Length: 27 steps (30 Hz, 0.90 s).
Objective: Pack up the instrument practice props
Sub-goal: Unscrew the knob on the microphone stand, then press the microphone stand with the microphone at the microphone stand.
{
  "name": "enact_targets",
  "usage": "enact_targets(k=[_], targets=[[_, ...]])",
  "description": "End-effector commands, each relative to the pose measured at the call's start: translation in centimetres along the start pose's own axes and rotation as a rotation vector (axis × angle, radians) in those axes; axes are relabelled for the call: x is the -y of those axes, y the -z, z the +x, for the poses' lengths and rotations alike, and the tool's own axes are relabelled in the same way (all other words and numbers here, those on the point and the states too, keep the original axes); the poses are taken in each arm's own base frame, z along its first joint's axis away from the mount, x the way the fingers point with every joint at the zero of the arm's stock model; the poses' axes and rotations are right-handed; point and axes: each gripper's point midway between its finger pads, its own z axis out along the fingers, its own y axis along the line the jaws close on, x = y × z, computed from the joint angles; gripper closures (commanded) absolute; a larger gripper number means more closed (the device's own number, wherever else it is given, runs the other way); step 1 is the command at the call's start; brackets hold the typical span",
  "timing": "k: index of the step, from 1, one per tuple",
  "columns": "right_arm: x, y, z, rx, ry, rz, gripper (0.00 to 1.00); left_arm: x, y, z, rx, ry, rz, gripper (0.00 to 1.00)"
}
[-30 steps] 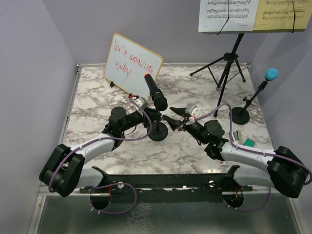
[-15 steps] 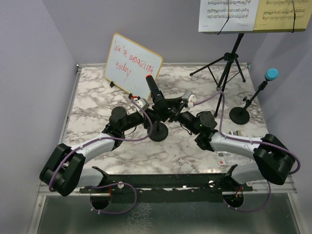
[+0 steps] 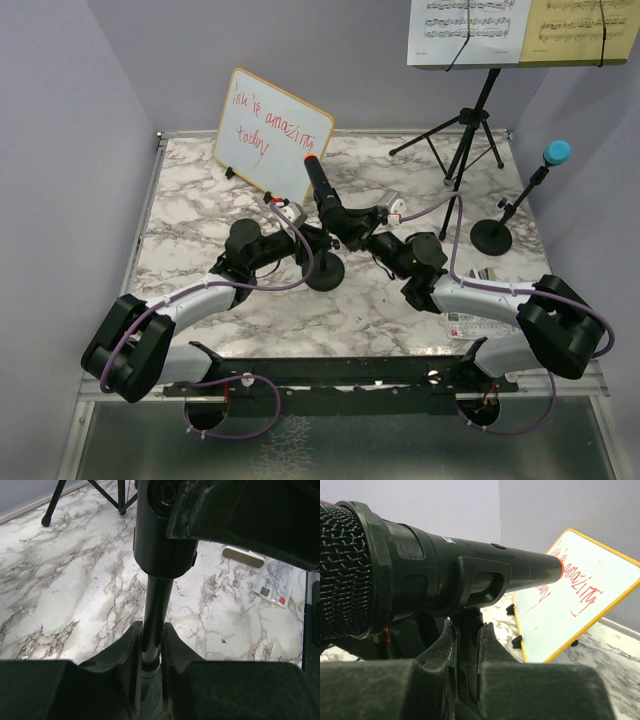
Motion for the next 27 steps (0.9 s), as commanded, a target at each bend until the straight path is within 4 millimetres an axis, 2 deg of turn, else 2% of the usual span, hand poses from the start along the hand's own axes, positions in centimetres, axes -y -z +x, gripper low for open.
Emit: enact_targets(k=[1,3,5,12,20,27], targets=[[-0.9,1.0,1.4,-0.033,-0.01,-0.035,0.99,0.0,0.0,0.4,-0.02,0.047,-0.017,0.72],[-1.0,1.1,1.7,-0.033,-0.004,-0.046,0.99,-0.1,0.1,0.2,-0.014,0.05,-0.027,0.6],[-1.1,1.3,2.1,-0.035,0.003,-0.055,0.99,-0.1,0.2,-0.1,-0.004,0.047,-0.035,0.54],[-0.9,1.8,3.6,-0.051,0.019,-0.052,0.99,-1.6,1.2,-1.0,0.036,0.054,-0.158,0.42],[-0.2,2.5,5.2,-0.068,0.043,-0.017,0.99,-1.2,1.4,-1.2,0.046,0.073,-0.146,0.38],[0.3,3.7,7.0,-0.094,0.059,0.001,0.99,-1.1,2.8,-1.4,0.077,0.084,-0.192,0.32]])
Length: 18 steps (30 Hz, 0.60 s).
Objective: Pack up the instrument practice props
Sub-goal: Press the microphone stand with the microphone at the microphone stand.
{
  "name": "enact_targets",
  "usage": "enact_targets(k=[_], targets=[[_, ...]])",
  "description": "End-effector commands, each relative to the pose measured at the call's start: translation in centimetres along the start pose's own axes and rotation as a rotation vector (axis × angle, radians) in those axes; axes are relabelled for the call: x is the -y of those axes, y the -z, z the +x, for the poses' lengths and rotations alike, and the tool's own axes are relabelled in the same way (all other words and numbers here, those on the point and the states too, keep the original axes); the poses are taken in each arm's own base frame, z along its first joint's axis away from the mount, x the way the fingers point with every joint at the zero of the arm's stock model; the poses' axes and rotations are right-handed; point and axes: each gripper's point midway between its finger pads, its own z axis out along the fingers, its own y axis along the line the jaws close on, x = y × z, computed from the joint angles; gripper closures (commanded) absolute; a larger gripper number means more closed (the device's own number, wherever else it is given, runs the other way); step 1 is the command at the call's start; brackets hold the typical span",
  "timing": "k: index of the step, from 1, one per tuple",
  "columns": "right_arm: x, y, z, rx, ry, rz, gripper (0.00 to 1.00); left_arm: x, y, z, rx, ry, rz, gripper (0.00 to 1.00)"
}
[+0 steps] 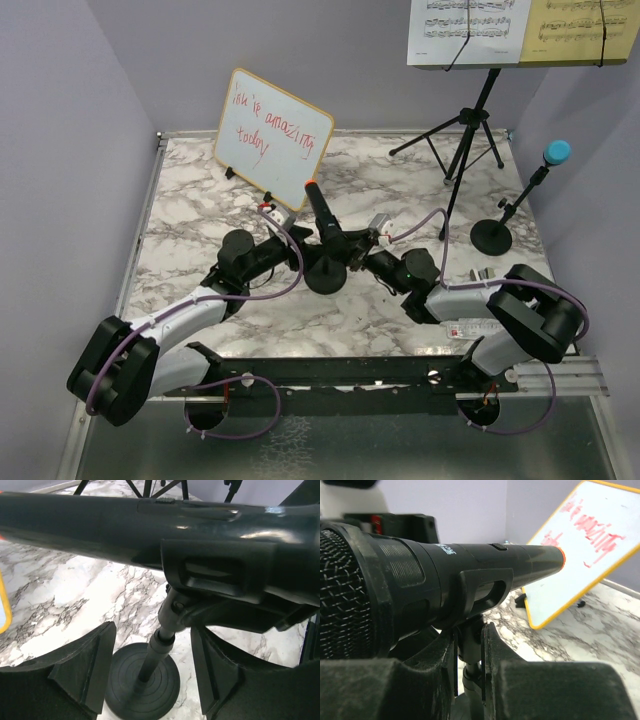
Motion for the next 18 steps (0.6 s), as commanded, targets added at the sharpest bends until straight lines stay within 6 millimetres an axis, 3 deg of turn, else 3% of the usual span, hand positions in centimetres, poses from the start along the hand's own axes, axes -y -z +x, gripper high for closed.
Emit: enact_targets(k=[1,5,11,18], targets=[[0.3,0.8,1.2,-0.006,0.022,0.022,0.99,-0.2,0.9,-1.9,0.078,0.0,-0.048,0.32],[0.0,1.1,2.4,-0.033,0.019,0.002,0.99,-0.2,1.0,-1.4,0.069,0.008,-0.05,0.31],[0.3,1.8,4.2,-0.078,0.049,0.01,0.9,-0.1,1.0,-1.1,0.059,0.018,-0.041,0.3],[0.3,2.3,3.9,-0.084,0.04,0.011,0.6,-0.2,0.9,-0.8,0.051,0.026,-0.041,0.29]])
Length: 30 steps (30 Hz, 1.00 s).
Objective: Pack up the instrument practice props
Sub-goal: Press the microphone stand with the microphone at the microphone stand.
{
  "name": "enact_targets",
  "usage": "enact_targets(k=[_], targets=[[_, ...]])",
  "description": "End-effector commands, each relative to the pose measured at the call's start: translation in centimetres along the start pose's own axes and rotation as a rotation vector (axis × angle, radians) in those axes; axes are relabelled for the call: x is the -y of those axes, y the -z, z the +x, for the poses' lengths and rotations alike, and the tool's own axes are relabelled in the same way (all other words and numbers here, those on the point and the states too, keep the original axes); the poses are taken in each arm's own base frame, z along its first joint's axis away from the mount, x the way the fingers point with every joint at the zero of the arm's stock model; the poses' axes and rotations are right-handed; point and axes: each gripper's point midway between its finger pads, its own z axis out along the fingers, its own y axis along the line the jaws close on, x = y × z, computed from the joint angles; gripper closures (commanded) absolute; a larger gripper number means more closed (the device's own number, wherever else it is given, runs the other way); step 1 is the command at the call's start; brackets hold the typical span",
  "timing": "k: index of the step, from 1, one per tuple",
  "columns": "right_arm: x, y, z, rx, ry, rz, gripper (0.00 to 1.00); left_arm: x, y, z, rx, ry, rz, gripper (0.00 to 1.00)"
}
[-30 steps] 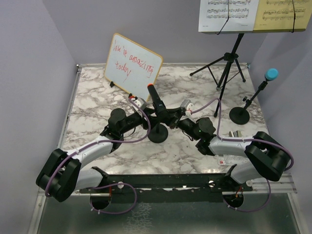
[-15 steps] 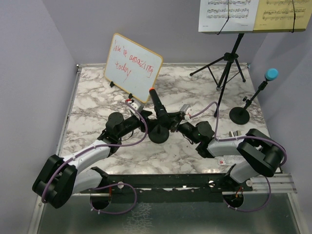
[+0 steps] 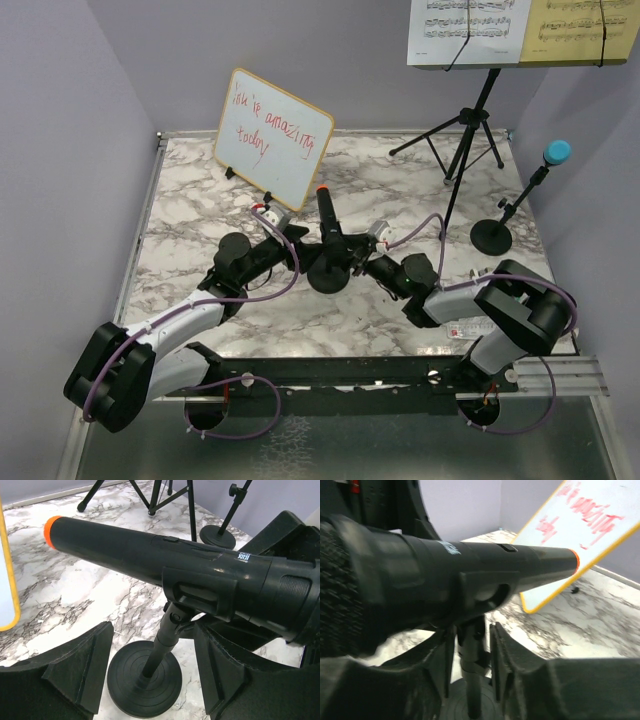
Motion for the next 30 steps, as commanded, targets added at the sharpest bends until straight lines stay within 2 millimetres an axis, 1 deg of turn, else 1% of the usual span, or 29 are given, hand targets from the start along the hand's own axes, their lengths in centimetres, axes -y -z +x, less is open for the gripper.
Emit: enact_targets(k=[1,3,5,7,11,14,15,17,18,19,21,23,26,30], targets=[[-0.1,0.9,0.6,-0.04,0.008,-0.001,0.57,-0.2,-0.1,0.0,0.01,0.013,-0.01,0.28],[-0.3,1.1,0.6,-0.08,-0.001,-0.008,0.51,-0.3,-0.3,0.1,0.006,0.024,-0.015,0.27],[-0.2,1.7,0.7,-0.13,-0.01,0.0,0.47,-0.3,-0.4,0.2,0.0,0.032,-0.011,0.26],[-0.2,2.7,1.2,-0.199,-0.059,0.019,0.44,-0.2,-0.5,0.3,-0.005,0.028,-0.002,0.25],[-0.2,4.9,1.0,-0.291,-0.112,0.053,0.38,-0.2,-0.6,0.7,-0.018,0.01,0.006,0.24],[0.0,6.3,-0.3,-0.31,-0.143,0.082,0.34,-0.3,-0.9,0.9,-0.025,0.008,0.009,0.24],[-0.2,6.6,-0.9,-0.32,-0.153,0.081,0.31,-0.2,-1.0,0.9,-0.029,0.009,0.013,0.24],[-0.8,7.0,-2.8,-0.318,-0.159,0.046,0.23,-0.1,-1.1,1.0,-0.033,0.008,0.026,0.24],[-1.2,7.1,-3.8,-0.309,-0.167,0.026,0.18,0.0,-1.1,1.0,-0.035,0.008,0.032,0.24],[-1.7,7.2,-4.9,-0.294,-0.175,0.003,0.02,0.0,-1.2,1.0,-0.035,0.008,0.035,0.24],[-2.4,7.2,-6.7,-0.274,-0.19,-0.034,0.0,0.0,-1.2,1.0,-0.033,0.003,0.032,0.24],[-2.9,6.9,-7.9,-0.274,-0.195,-0.065,0.0,-0.1,-1.1,0.9,-0.029,-0.002,0.026,0.24],[-3.1,6.0,-8.7,-0.288,-0.194,-0.081,0.0,-0.2,-1.1,0.9,-0.028,-0.004,0.024,0.24],[-3.9,4.8,-9.8,-0.275,-0.191,-0.137,0.0,0.0,-1.2,0.7,-0.024,-0.002,0.031,0.24]])
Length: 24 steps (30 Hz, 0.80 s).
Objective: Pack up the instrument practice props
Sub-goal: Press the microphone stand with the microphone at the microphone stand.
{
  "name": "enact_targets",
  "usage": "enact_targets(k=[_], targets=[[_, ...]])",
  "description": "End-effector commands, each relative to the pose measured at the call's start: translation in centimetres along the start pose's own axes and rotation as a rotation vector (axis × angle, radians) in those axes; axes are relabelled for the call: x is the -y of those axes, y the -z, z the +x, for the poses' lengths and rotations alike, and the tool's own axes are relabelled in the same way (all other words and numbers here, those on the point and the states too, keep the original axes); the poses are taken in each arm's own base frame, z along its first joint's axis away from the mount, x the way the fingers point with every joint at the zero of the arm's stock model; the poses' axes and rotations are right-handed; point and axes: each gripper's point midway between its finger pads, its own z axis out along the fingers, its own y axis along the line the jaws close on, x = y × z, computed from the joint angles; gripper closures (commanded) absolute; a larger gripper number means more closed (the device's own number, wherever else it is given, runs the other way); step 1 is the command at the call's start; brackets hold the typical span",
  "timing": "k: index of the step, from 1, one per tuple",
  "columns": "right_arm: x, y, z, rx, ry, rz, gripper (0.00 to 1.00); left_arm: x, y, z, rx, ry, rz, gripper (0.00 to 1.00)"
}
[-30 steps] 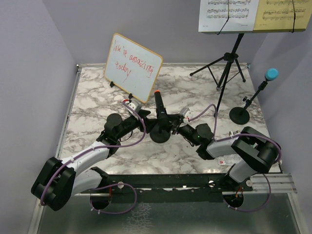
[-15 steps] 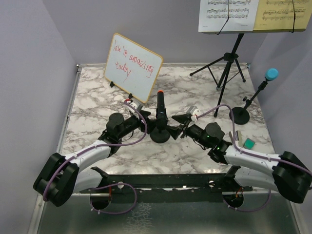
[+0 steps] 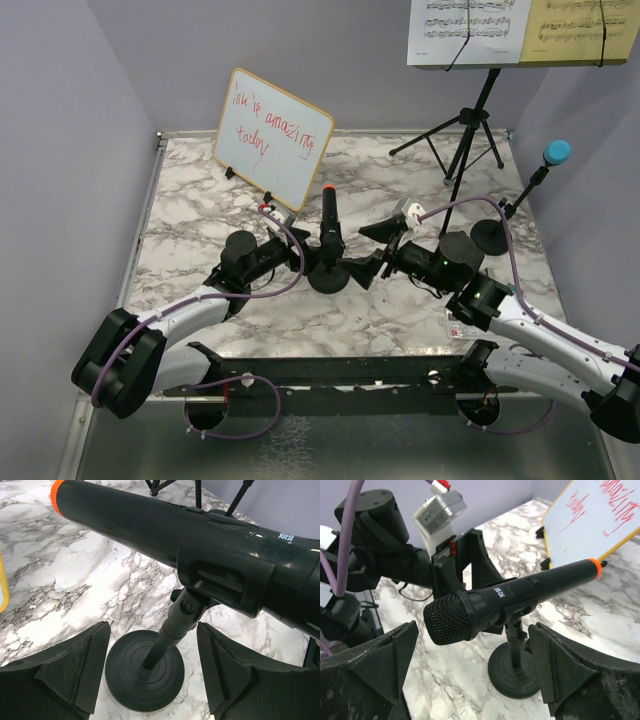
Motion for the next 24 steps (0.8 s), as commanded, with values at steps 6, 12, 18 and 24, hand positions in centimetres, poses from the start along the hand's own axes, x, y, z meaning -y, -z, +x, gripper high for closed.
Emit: enact_targets(k=[6,12,18,24], targets=[[-0.8,-1.0,1.2,-0.114,0.005,-0.052,0.0,0.9,-0.7,-1.7,0.035,-0.026,0.052,0.24],[2.8,-0.4,2.2,-0.162,0.029,0.146,0.0,1.3,-1.0,-1.6,0.027,-0.02,0.083,0.24],[6.4,1.8,2.8,-0.206,0.088,0.356,0.0,1.6,-1.1,-1.8,0.033,-0.028,0.105,0.25],[8.3,3.2,3.5,-0.237,0.089,0.48,0.01,2.1,-1.1,-1.8,0.038,-0.031,0.131,0.26]])
